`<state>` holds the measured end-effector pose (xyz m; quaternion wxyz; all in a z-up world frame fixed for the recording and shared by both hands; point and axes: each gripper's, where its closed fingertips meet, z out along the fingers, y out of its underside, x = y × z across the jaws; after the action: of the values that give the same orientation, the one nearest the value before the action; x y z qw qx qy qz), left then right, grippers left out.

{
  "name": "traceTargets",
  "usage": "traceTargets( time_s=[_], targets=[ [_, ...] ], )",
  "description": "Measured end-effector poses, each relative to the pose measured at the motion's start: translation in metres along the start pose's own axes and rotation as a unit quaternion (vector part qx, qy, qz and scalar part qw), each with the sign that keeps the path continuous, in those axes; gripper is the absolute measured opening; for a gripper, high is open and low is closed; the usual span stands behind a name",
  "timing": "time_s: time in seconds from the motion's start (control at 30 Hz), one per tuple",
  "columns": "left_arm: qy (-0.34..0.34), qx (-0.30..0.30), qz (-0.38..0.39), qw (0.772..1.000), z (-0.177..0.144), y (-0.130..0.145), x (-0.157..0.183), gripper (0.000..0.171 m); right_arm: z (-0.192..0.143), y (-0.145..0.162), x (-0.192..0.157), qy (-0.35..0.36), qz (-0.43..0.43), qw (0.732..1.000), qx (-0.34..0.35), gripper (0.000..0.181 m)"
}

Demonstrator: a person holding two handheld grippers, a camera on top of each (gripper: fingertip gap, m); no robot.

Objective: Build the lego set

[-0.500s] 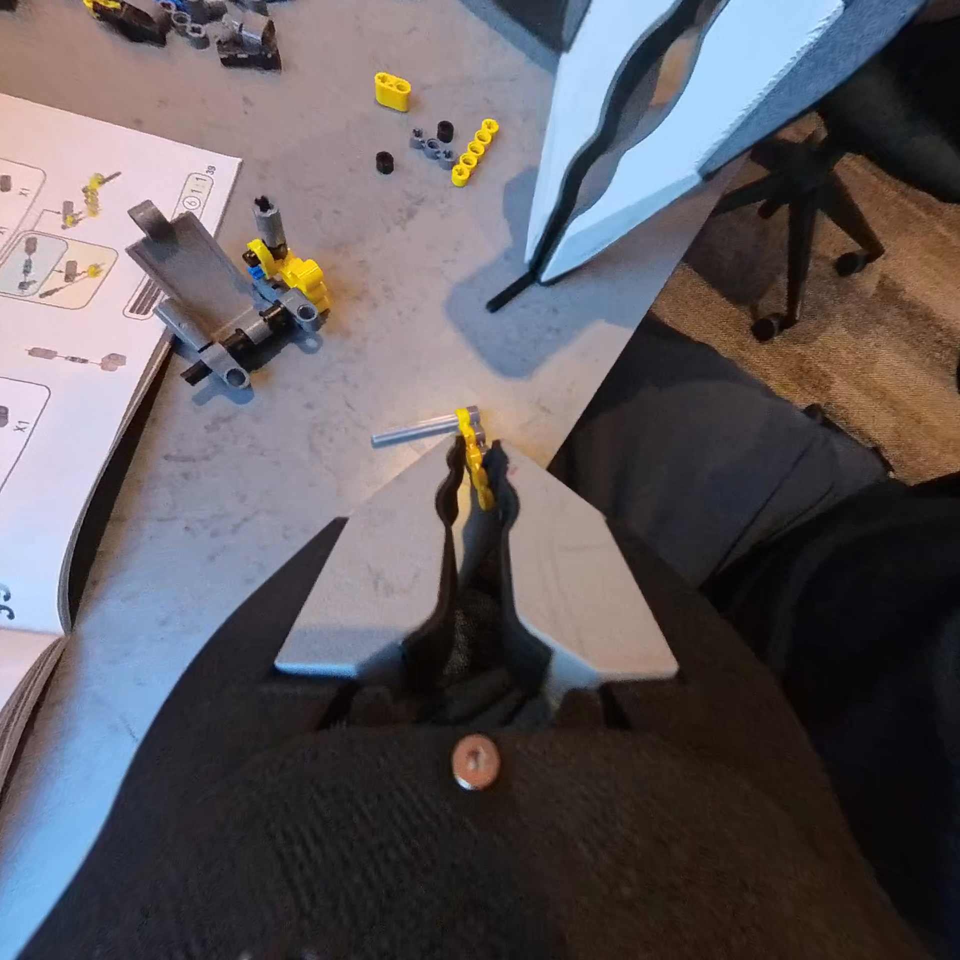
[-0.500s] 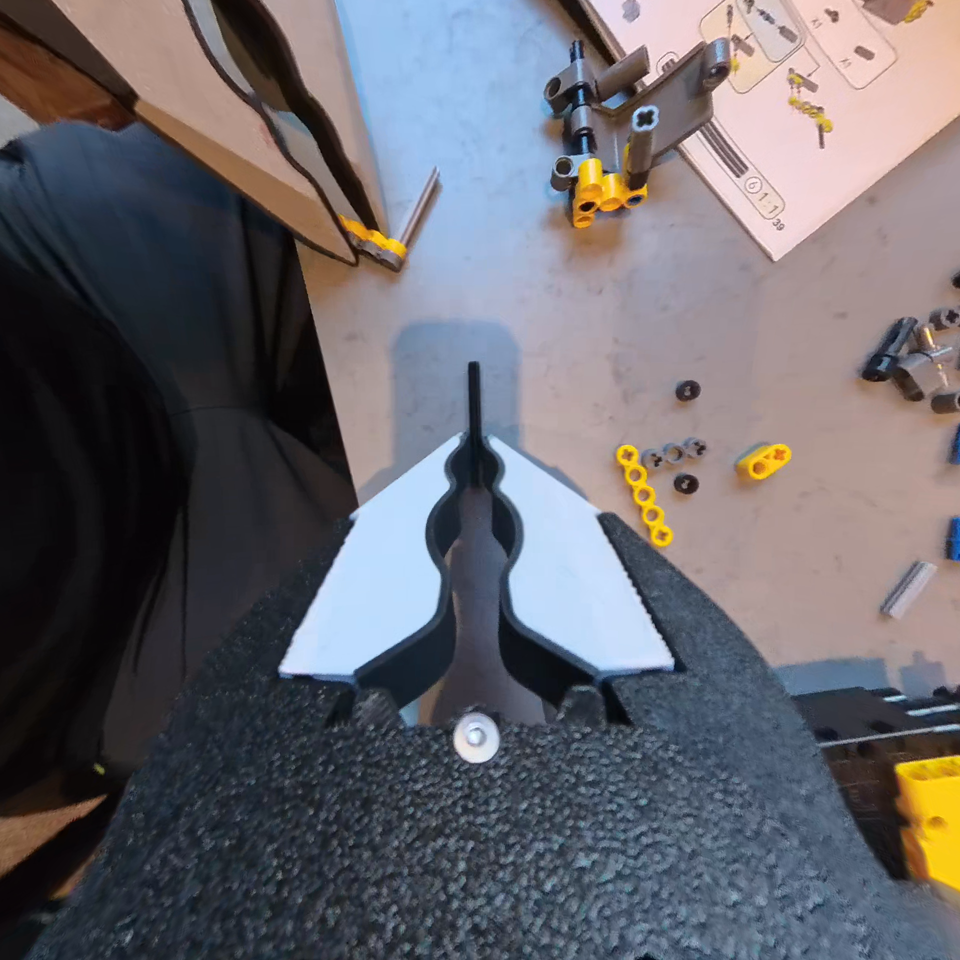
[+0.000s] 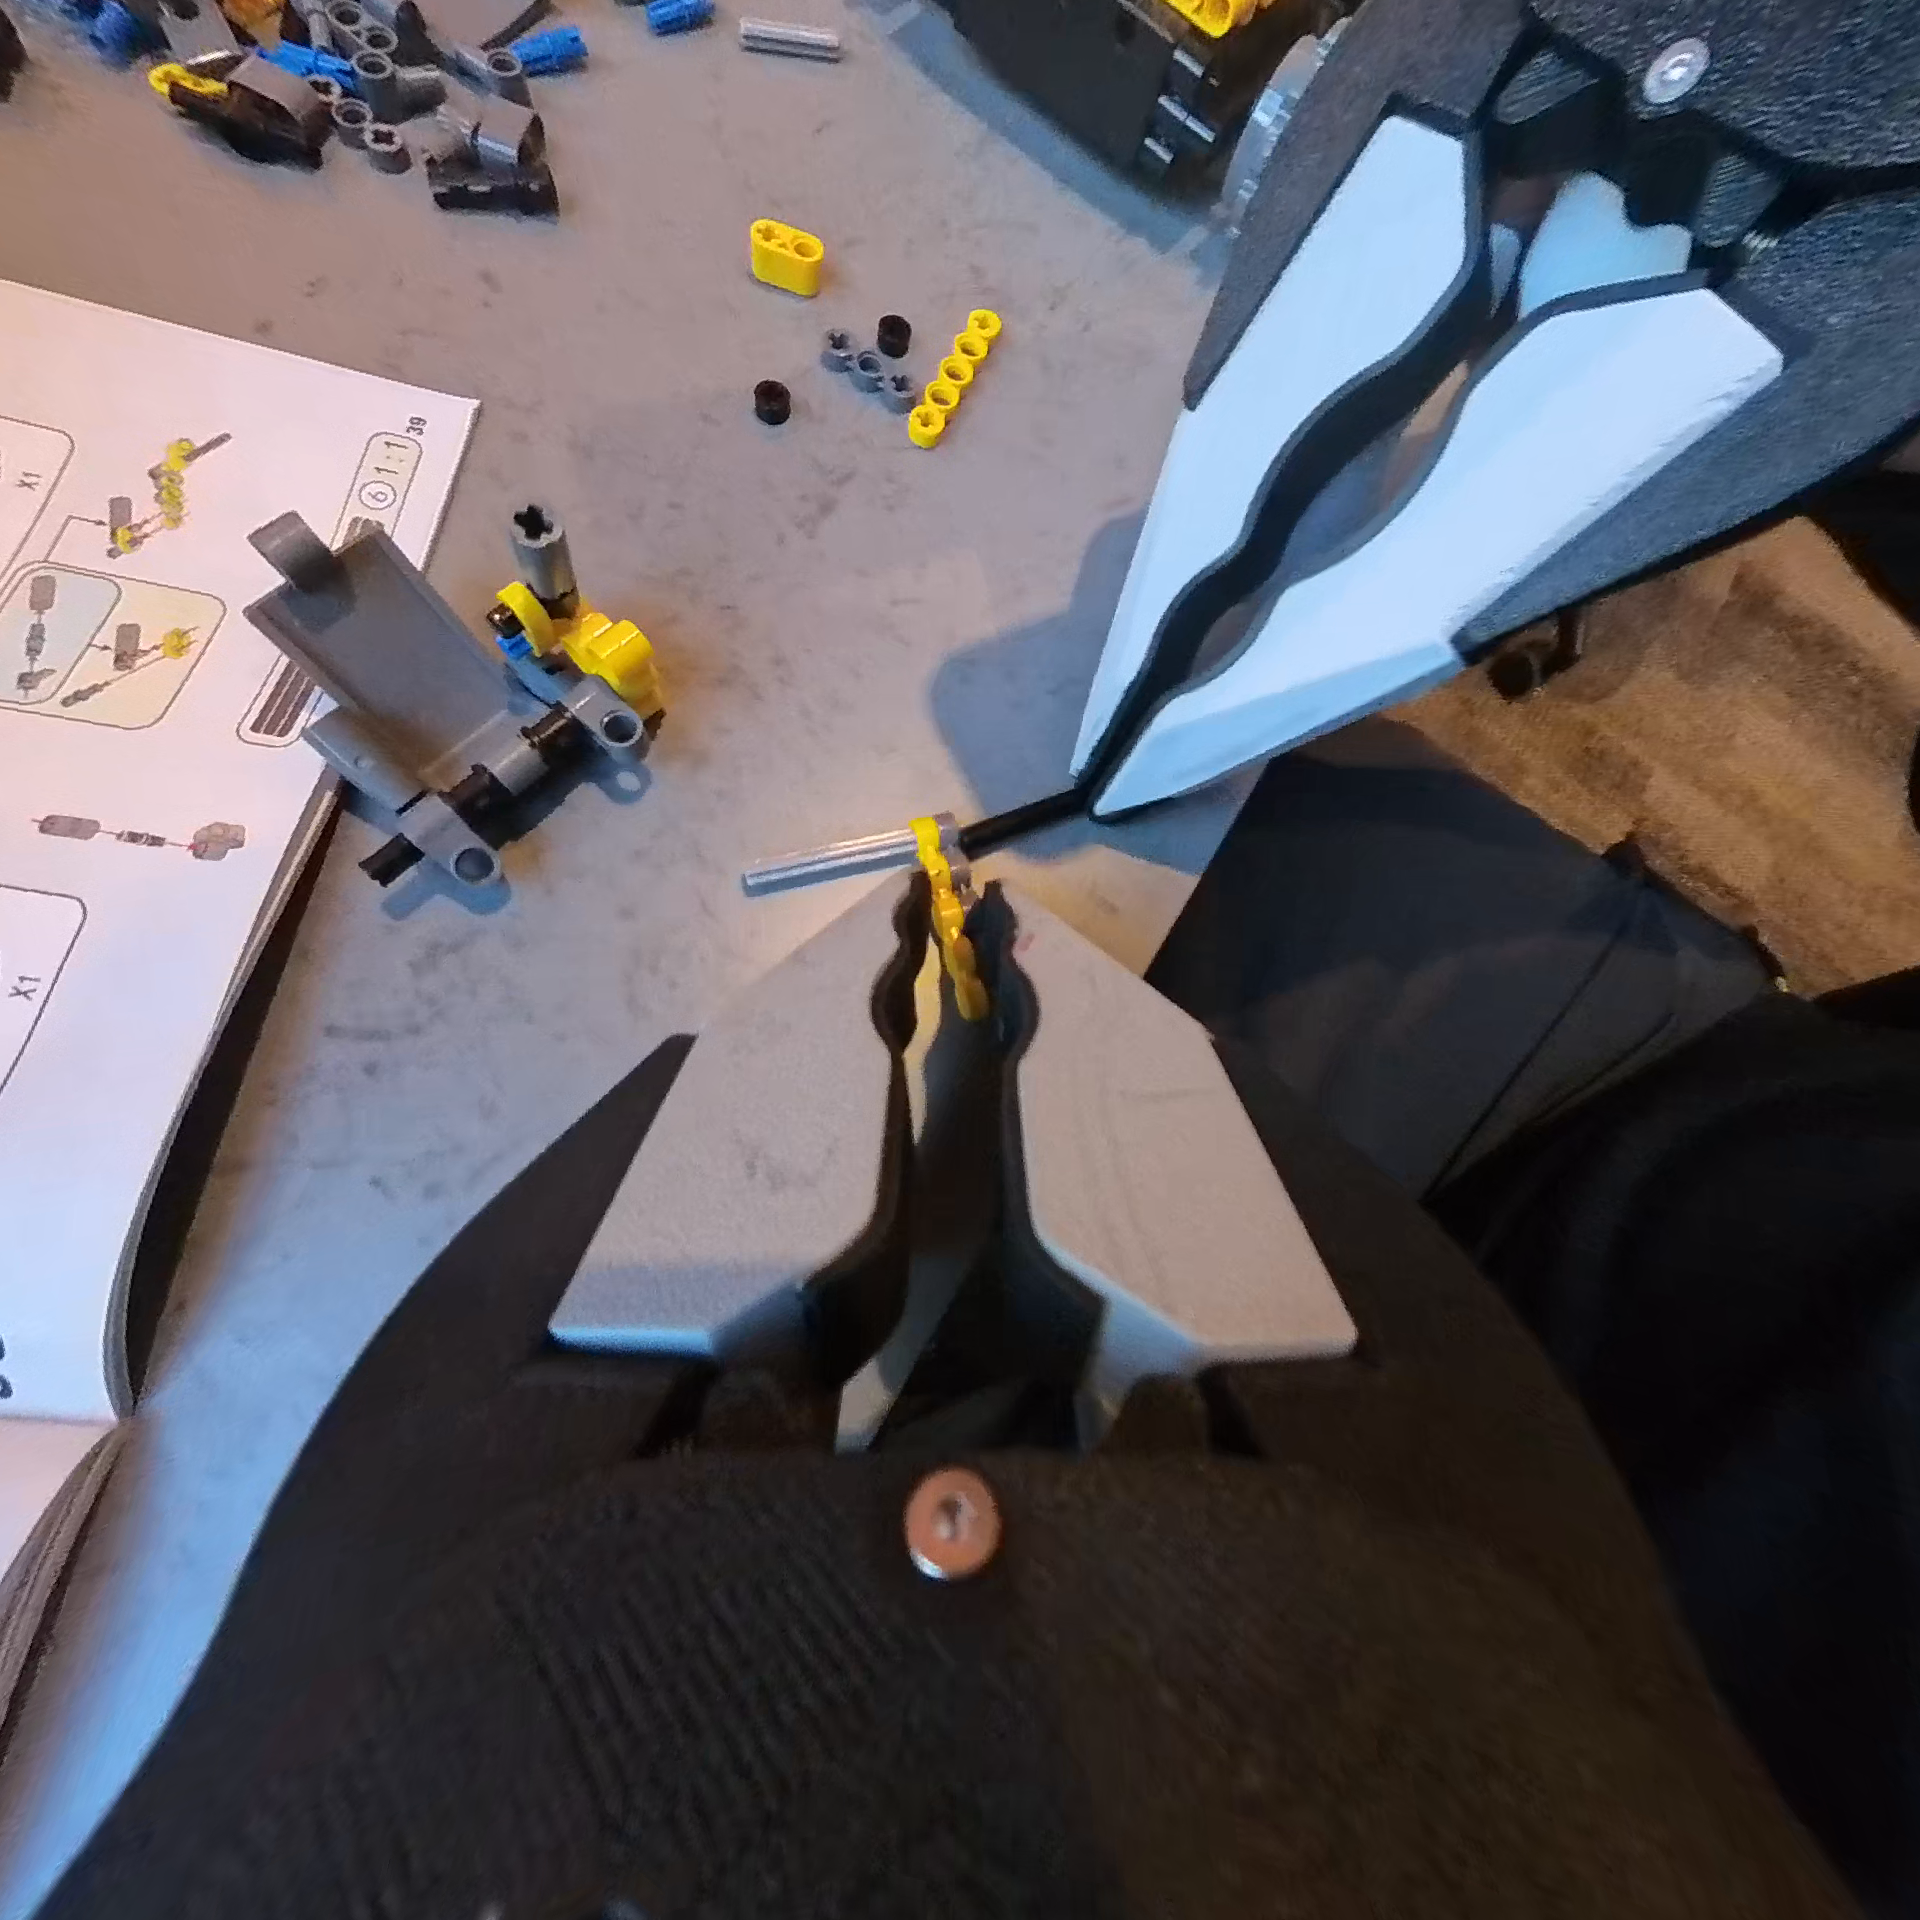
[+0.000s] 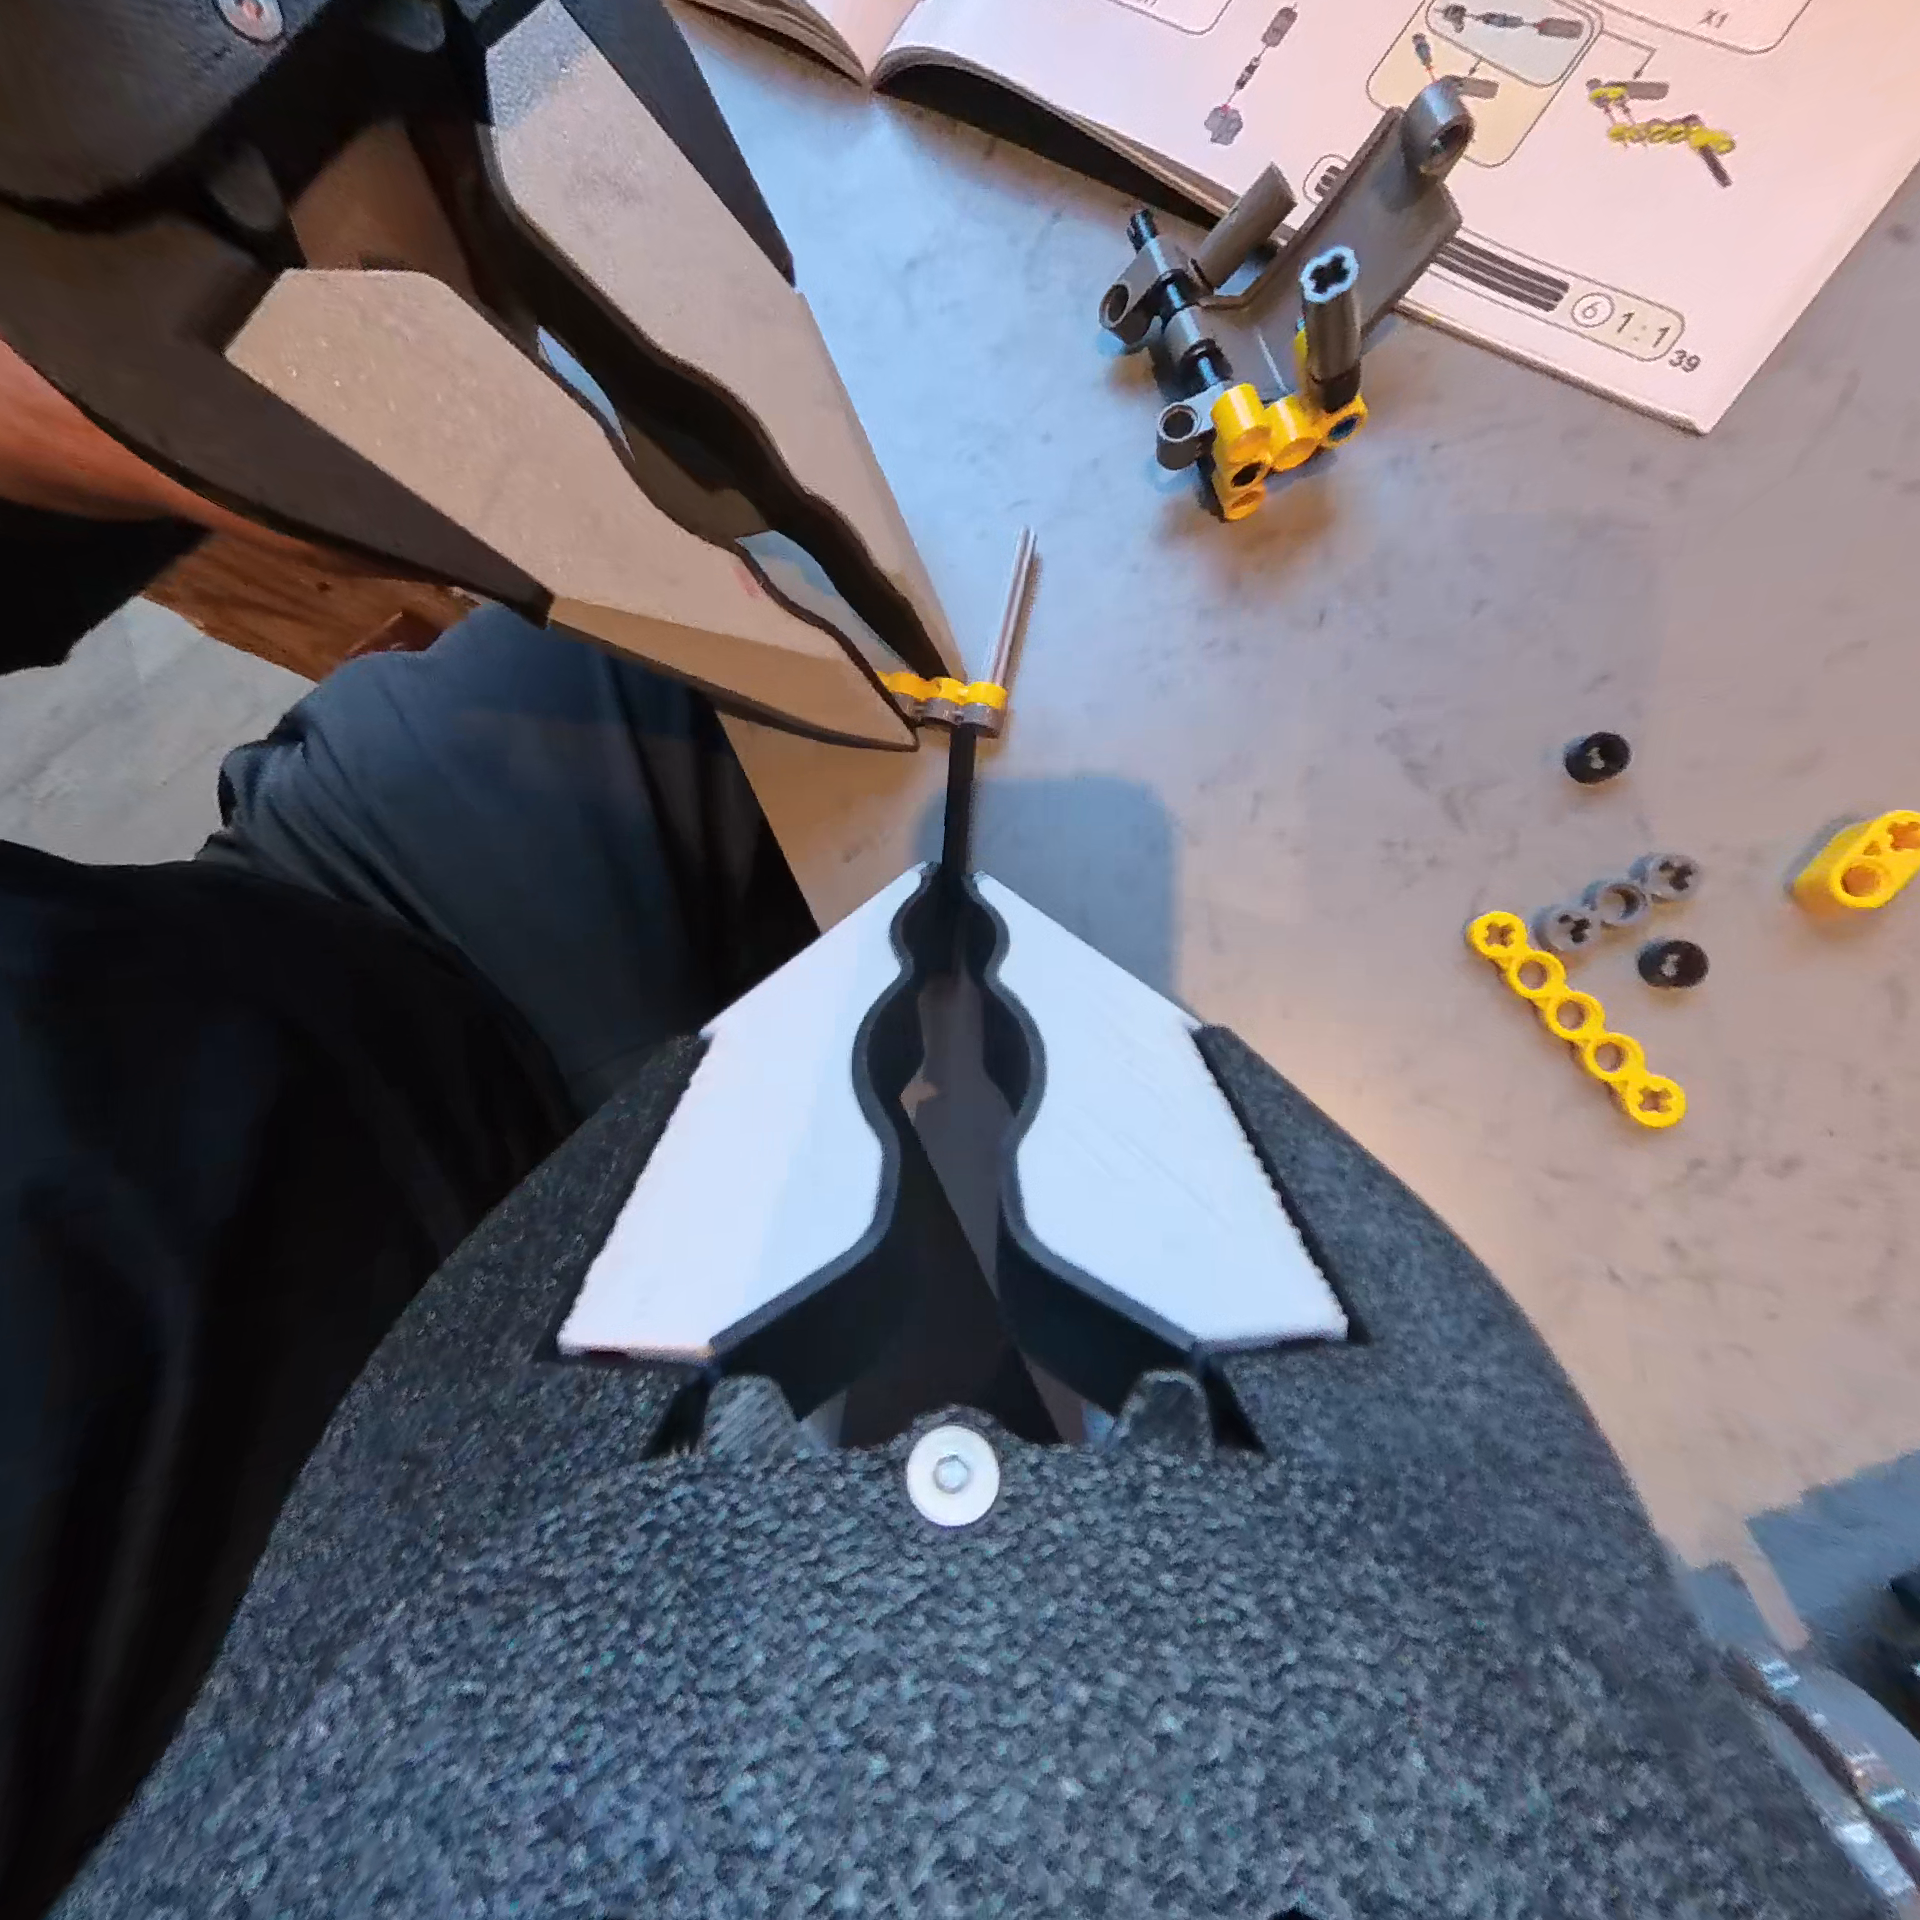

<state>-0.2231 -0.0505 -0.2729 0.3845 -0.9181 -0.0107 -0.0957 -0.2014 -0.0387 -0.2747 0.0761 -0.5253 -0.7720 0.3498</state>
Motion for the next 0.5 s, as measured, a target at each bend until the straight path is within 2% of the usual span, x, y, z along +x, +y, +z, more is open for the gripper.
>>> traceTargets(
  time_s=[0.5],
  targets=[
    [0.026,-0.005,-0.022,0.999,-0.0008,-0.0003,0.0001,0.010,0.0001,0.0000,0.0010,0.010,0.015,1.000,0.003,0.002]
  ],
)
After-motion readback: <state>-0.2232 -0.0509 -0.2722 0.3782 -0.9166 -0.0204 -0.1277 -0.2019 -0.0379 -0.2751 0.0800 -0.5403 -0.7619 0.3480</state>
